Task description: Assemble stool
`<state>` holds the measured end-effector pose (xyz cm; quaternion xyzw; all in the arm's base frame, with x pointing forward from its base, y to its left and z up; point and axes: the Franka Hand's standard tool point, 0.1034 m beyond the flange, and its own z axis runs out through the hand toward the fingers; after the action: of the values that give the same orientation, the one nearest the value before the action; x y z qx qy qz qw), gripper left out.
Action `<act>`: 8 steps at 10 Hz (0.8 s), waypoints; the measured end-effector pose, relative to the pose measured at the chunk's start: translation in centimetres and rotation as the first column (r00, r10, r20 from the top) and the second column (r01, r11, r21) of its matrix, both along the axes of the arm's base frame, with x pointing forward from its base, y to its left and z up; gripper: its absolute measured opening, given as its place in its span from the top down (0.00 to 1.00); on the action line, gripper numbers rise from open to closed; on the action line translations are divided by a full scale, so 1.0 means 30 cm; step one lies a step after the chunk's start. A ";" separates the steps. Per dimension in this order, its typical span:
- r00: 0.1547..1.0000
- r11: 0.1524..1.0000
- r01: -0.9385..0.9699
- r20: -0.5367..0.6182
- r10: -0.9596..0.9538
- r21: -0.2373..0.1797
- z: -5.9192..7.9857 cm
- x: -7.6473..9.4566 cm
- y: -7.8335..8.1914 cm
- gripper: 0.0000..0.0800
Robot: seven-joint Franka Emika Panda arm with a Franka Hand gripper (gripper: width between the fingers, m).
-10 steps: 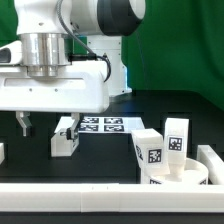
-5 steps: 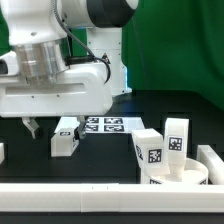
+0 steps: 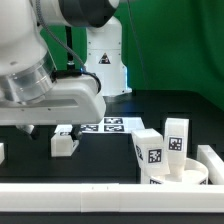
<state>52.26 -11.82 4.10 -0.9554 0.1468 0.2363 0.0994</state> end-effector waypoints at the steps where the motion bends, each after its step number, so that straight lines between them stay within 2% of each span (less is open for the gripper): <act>1: 0.998 0.999 -0.003 -0.069 0.005 0.035 -0.001 -0.014 0.007 0.19; 3: 0.985 0.993 -0.041 -0.164 0.059 0.112 -0.034 -0.034 0.003 0.19; 4: 0.976 0.990 -0.047 -0.204 0.074 0.137 -0.047 -0.045 0.010 0.19; 5: 0.969 0.987 -0.051 -0.233 0.085 0.149 -0.054 -0.055 0.027 0.19; 6: 0.943 0.986 -0.047 -0.319 0.096 0.159 -0.055 -0.090 0.041 0.19; 8: 0.893 0.987 -0.058 -0.433 0.119 0.153 -0.075 -0.102 0.031 0.19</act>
Offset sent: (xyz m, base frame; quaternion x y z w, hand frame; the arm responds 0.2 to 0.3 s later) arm -0.0061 0.0002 -0.0114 -0.0059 -0.1553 -0.0832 0.9843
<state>49.21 -10.90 1.84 -0.8736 0.1054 0.4603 0.1175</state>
